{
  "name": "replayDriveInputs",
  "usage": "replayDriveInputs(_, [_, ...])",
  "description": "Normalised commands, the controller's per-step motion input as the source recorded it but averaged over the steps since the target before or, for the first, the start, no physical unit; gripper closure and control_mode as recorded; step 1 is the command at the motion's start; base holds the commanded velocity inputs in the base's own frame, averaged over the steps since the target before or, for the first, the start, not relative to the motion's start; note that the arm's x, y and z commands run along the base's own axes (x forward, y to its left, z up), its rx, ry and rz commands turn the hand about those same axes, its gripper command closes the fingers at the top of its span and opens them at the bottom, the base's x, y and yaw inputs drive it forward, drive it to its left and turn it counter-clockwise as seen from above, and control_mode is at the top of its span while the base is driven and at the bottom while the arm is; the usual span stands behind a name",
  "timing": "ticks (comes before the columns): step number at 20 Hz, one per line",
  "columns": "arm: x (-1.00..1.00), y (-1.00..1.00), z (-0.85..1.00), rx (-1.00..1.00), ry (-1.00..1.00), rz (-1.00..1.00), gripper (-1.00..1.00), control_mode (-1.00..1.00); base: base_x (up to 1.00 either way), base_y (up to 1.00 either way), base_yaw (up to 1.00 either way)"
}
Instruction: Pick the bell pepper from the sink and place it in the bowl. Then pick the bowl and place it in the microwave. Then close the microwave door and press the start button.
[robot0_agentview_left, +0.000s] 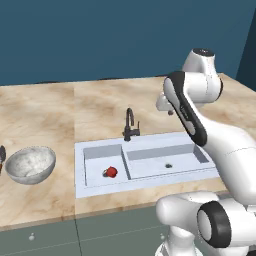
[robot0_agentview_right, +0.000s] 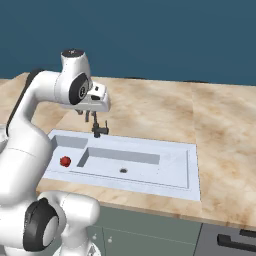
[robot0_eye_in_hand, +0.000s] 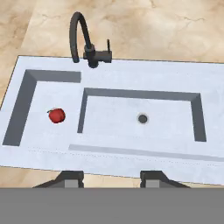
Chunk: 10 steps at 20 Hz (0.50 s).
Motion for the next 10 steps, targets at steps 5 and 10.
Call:
replayDriveInputs(5, [-0.35, 0.56, 0.00, -0.15, -0.05, 0.03, -1.00, -1.00, 0.00, 0.00, 0.00])
replayDriveInputs(10, [-0.55, 0.99, 0.00, -0.27, -0.12, 0.20, -1.00, -1.00, 0.00, 0.00, 0.00])
